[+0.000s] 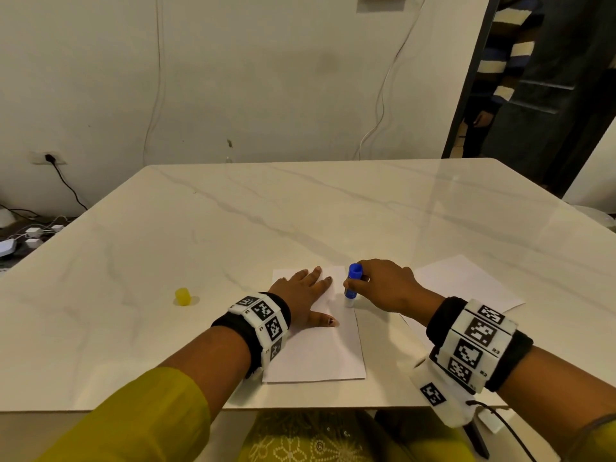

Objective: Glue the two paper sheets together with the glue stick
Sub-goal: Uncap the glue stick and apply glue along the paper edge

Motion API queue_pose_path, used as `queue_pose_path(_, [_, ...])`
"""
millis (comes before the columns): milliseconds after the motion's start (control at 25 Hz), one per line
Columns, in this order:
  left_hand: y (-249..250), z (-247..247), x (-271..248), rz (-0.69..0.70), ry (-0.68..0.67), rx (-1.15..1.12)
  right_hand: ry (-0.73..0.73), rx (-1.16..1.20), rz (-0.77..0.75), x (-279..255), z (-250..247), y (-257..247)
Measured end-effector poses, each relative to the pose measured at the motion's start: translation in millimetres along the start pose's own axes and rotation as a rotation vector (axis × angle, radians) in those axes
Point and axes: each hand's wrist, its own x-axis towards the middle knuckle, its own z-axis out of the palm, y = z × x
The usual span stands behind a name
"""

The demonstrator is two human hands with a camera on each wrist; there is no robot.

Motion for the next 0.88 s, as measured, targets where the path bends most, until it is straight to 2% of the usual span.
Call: queue_pose_path(880, [-0.5,-1.0,-2.7,0.003,0.009,-0.005,-0.048,0.004,-0.046,-47.3,0.1,1.7])
